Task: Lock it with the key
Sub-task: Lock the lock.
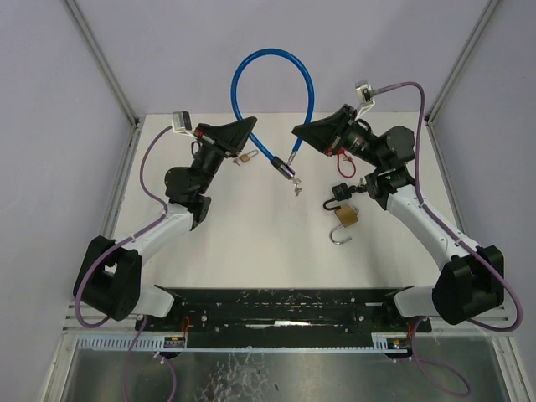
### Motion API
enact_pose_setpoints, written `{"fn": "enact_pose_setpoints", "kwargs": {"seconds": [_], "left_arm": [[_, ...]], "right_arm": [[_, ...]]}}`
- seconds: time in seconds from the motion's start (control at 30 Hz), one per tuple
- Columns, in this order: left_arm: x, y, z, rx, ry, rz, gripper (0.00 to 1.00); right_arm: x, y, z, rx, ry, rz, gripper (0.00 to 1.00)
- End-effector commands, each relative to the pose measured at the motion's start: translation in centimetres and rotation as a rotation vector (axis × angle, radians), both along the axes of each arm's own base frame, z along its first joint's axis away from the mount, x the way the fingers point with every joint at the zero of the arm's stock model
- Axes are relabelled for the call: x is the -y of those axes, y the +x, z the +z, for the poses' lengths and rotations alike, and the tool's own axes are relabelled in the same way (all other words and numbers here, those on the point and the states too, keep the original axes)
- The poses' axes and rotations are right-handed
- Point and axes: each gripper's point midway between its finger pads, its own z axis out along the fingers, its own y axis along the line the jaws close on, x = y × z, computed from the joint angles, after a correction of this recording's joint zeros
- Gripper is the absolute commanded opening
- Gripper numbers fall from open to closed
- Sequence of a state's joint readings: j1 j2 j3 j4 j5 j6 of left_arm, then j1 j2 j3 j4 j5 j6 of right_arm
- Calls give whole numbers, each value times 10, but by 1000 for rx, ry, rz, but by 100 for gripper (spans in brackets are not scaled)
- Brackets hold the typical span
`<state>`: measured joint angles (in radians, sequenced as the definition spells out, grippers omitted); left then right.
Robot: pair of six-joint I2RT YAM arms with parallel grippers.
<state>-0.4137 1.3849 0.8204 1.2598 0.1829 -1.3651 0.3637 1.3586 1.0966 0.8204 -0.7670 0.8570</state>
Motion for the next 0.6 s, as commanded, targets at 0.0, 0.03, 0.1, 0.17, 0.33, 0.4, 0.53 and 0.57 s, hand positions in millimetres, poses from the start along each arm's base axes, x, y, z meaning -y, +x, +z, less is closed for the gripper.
{"fn": "enact_pose_setpoints", "kwargs": {"seconds": [0.0, 0.03, 0.1, 0.17, 0.33, 0.4, 0.53, 0.57], "left_arm": [[-5, 0, 4, 11, -51, 19, 1], [-6, 1, 1, 4, -50, 25, 0], [-7, 3, -3, -11, -49, 33, 1], [-7, 5, -6, -20, -51, 40, 0], [-7, 8, -5, -26, -68, 31, 1], [-7, 8, -5, -25, -84, 23, 1], [-10, 6, -2, -22, -121, 7, 1], [-11, 5, -1, -19, -132, 4, 1]], "right_arm": [[3, -28, 52, 180, 76, 19, 0], [3, -29, 53, 182, 77, 21, 0], [4, -31, 56, 183, 82, 25, 0], [3, -32, 54, 169, 83, 31, 0], [-1, -33, 45, 141, 76, 38, 0], [-3, -32, 40, 131, 71, 37, 0], [-3, -27, 34, 129, 62, 19, 0], [-3, -27, 34, 134, 59, 17, 0]]}}
